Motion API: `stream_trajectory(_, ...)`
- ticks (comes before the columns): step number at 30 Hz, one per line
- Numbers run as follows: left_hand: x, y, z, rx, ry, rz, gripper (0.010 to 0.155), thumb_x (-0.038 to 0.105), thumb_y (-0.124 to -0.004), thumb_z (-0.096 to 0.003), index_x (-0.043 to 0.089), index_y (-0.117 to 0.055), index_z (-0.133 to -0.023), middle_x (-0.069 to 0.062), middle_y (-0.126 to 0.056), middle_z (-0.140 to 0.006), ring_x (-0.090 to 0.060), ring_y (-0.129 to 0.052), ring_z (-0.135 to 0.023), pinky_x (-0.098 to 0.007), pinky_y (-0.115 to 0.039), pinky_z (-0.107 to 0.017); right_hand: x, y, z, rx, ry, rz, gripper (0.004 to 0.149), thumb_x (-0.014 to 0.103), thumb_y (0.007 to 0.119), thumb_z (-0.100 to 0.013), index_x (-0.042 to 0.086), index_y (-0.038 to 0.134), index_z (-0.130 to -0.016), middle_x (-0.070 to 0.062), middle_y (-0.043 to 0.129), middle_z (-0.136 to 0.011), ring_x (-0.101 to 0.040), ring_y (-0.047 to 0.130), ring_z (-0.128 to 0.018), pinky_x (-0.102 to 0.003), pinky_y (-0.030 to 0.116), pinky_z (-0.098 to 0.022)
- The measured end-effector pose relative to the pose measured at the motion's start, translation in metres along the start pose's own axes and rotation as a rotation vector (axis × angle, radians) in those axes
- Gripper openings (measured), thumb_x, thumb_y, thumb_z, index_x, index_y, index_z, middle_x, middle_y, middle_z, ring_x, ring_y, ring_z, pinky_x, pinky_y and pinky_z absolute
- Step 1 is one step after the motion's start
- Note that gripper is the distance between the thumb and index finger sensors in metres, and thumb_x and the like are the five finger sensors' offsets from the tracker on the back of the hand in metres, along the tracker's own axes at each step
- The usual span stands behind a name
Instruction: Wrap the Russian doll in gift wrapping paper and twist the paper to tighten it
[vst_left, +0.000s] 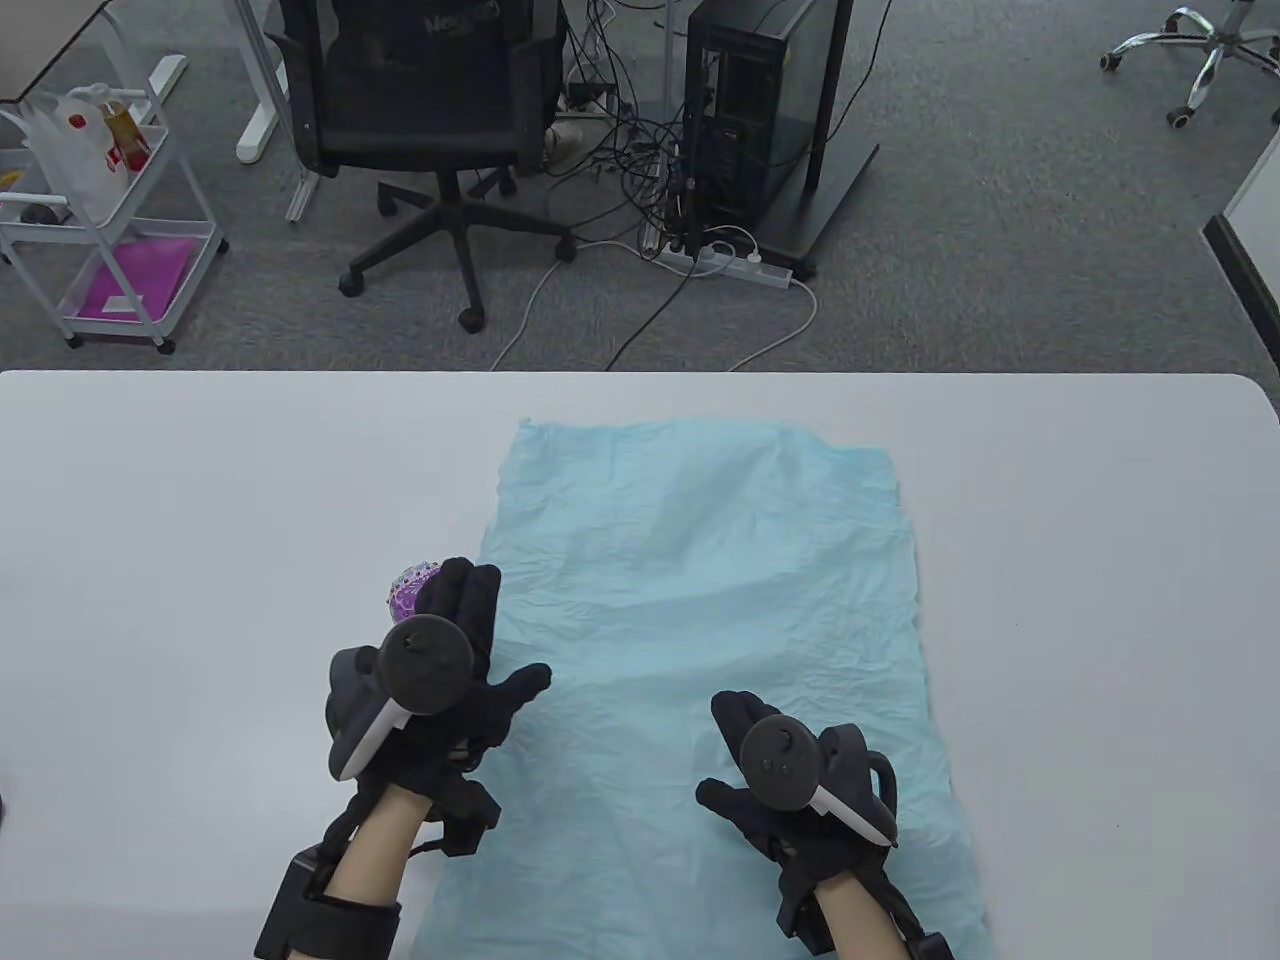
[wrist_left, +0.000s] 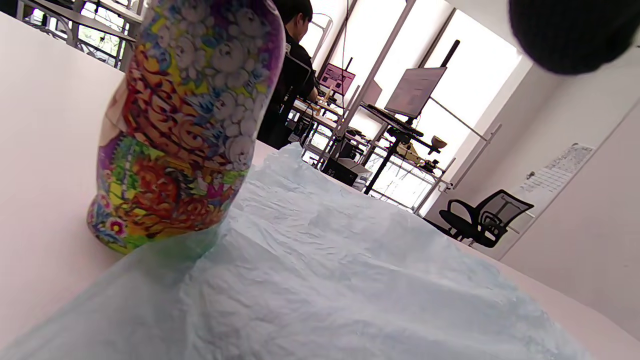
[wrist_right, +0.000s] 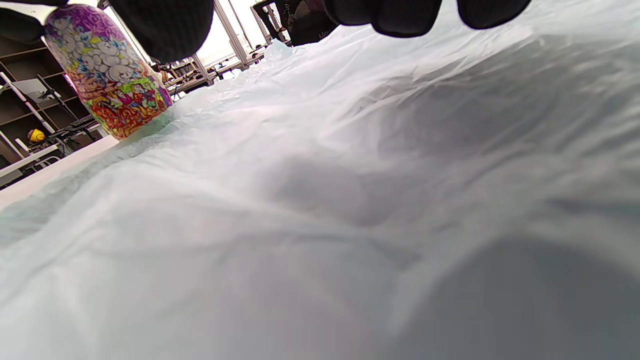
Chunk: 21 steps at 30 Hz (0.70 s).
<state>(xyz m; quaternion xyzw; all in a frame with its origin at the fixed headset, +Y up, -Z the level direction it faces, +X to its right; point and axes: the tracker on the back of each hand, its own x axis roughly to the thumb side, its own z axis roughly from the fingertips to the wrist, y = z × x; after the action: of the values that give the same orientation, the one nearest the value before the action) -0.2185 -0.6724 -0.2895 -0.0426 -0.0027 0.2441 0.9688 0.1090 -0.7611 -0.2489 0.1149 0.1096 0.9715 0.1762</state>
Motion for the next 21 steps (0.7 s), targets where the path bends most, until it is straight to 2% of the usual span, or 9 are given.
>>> stream_trajectory(5, -0.019, 0.014, 0.001, 0.049, 0.026, 0.086, 0.096, 0.068, -0.072, -0.0343, 0.042, -0.013, -0.106, 0.008, -0.007, -0.119, -0.026, -0.022, -0.12, -0.054, -0.033, -0.086, 0.003, 0.001, -0.001, 0.001, -0.011, 0.001, 0.081, 0.053, 0.073, -0.046, 0.019, 0.035, -0.108, -0.012, 0.044, -0.117, -0.037, 0.055, -0.108, -0.064, 0.053, -0.073)
stream_trajectory(9, -0.033, 0.018, -0.005, 0.051, 0.079, 0.046, 0.097, 0.069, -0.071, -0.0345, 0.042, -0.011, -0.106, 0.009, -0.006, -0.119, -0.026, -0.02, -0.121, -0.054, -0.031, -0.086, 0.005, 0.002, -0.002, 0.006, -0.016, 0.008, 0.081, 0.053, 0.073, -0.046, 0.019, 0.035, -0.108, -0.012, 0.045, -0.117, -0.037, 0.055, -0.108, -0.064, 0.053, -0.073)
stream_trajectory(13, -0.049, 0.013, -0.011, 0.071, 0.124, 0.092, 0.099, 0.07, -0.073, -0.0334, 0.042, -0.01, -0.105, 0.009, -0.005, -0.119, -0.026, -0.02, -0.121, -0.054, -0.031, -0.086, 0.005, 0.002, -0.002, 0.0, -0.02, 0.004, 0.081, 0.053, 0.073, -0.046, 0.019, 0.035, -0.108, -0.011, 0.045, -0.117, -0.037, 0.055, -0.108, -0.064, 0.053, -0.073)
stream_trajectory(21, -0.078, -0.006, -0.026, -0.011, 0.245, 0.201, 0.11, 0.076, -0.073, -0.0337, 0.04, 0.005, -0.102, 0.008, 0.004, -0.117, -0.024, -0.016, -0.121, -0.054, -0.03, -0.087, 0.004, 0.002, -0.001, 0.001, -0.024, -0.001, 0.081, 0.053, 0.073, -0.046, 0.019, 0.035, -0.108, -0.012, 0.045, -0.117, -0.037, 0.055, -0.108, -0.064, 0.053, -0.073)
